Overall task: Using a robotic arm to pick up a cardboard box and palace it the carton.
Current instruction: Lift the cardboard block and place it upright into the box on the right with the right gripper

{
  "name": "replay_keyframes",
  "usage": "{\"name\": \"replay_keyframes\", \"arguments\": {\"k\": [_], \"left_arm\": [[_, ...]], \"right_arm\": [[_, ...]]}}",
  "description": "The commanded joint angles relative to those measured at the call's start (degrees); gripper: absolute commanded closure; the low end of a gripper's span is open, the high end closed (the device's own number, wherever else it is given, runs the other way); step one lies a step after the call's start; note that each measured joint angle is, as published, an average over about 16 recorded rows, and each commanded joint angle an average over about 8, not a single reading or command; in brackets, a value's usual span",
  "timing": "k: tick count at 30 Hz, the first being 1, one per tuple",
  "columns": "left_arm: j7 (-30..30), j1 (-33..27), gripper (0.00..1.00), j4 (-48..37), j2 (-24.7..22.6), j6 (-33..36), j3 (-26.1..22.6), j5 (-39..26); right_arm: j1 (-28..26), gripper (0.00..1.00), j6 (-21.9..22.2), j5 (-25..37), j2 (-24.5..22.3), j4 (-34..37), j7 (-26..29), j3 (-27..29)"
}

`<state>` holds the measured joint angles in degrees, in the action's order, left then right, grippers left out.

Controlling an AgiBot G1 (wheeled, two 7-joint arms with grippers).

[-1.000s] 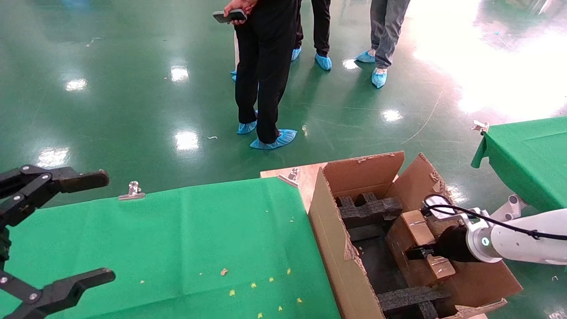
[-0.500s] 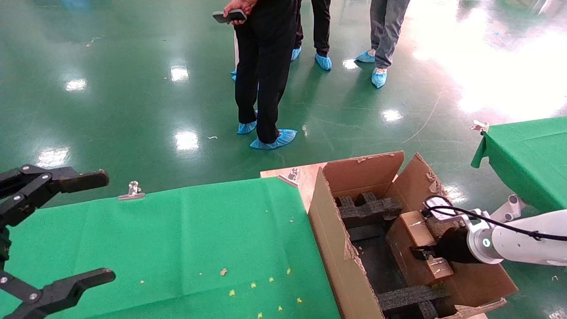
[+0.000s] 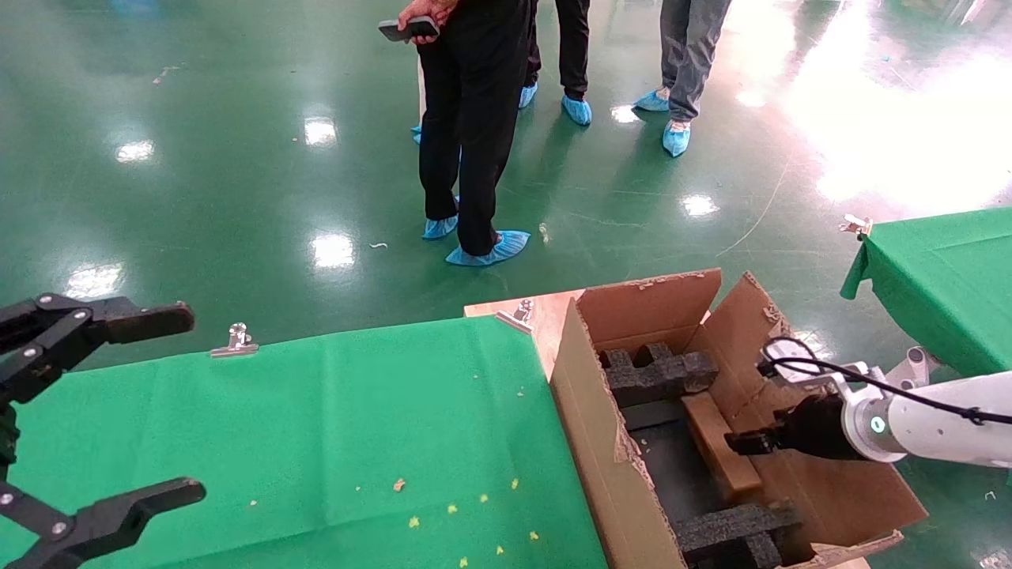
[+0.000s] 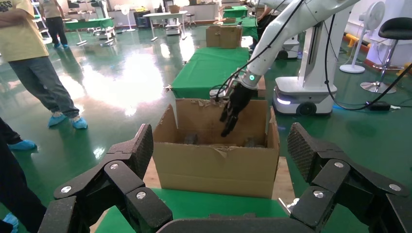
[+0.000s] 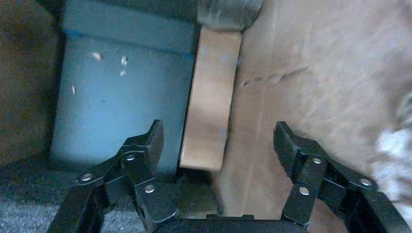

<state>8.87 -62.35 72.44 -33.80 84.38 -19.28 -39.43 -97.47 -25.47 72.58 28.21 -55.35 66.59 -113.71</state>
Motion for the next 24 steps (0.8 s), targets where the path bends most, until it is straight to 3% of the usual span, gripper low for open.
{"name": "replay_keyframes", "arguments": {"k": [1,15,20,24], "left_arm": [[0.0,0.0,0.0,0.0,0.0,0.0,0.0,0.0],[0.0,0.0,0.0,0.0,0.0,0.0,0.0,0.0],[0.0,0.0,0.0,0.0,0.0,0.0,0.0,0.0],[0.0,0.0,0.0,0.0,0.0,0.0,0.0,0.0]], "right_arm": [[-0.6,0.0,0.3,0.5,-0.4,-0.6,0.2,0.0],[-9.6,0.0,5.5,3.0,-5.5,-19.0,-3.3,4.7],[-10.0,0.0,4.0,-1.3,-4.2,-22.1,-8.3,7.7],[-9.6,0.0,-0.1,-6.8,-2.1,-22.4,-14.4,10.7]]}}
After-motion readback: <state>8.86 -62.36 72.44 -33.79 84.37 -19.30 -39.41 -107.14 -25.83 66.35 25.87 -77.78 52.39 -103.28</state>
